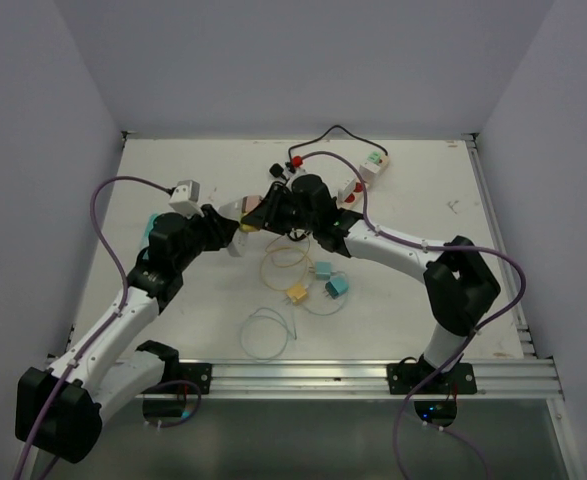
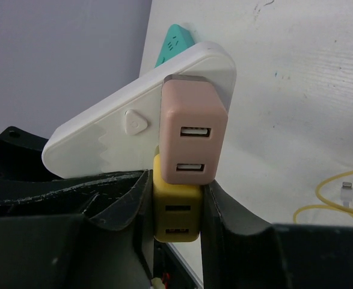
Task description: Pull the plug off the socket
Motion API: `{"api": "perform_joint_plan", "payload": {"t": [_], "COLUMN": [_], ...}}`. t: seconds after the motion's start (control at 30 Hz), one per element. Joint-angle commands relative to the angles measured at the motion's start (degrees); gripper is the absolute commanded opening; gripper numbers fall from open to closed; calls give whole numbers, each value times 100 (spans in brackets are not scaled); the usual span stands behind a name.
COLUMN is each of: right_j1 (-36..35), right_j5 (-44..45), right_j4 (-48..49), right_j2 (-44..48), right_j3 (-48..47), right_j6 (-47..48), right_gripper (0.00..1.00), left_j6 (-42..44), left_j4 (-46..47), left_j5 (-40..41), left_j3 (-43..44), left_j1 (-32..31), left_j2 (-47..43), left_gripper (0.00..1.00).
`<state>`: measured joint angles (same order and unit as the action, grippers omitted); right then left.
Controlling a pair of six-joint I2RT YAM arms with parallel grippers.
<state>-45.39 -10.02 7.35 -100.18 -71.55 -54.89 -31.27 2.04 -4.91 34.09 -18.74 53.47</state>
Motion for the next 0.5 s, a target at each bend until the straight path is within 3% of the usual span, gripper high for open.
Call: {"api": "perform_joint_plan", "payload": {"t": [0.0,0.03,0.47], "right_j1": [3,3,188], "right_j5": [26,35,36], "right_j4": [179,135,-665], "right_j2": [86,147,772], "right_j3": [0,18,281], "right_j6": [57,75,356], "right_gripper": [12,0,0], "left_j6": [-90,-90,-108], "left_j4": [402,367,-160], "left_j5": [464,734,2871], "left_j3": [37,28,19], "left_j1": [-15,-15,-7], "left_j2": [-153,-162,31], "left_gripper": [0,0,0]}}
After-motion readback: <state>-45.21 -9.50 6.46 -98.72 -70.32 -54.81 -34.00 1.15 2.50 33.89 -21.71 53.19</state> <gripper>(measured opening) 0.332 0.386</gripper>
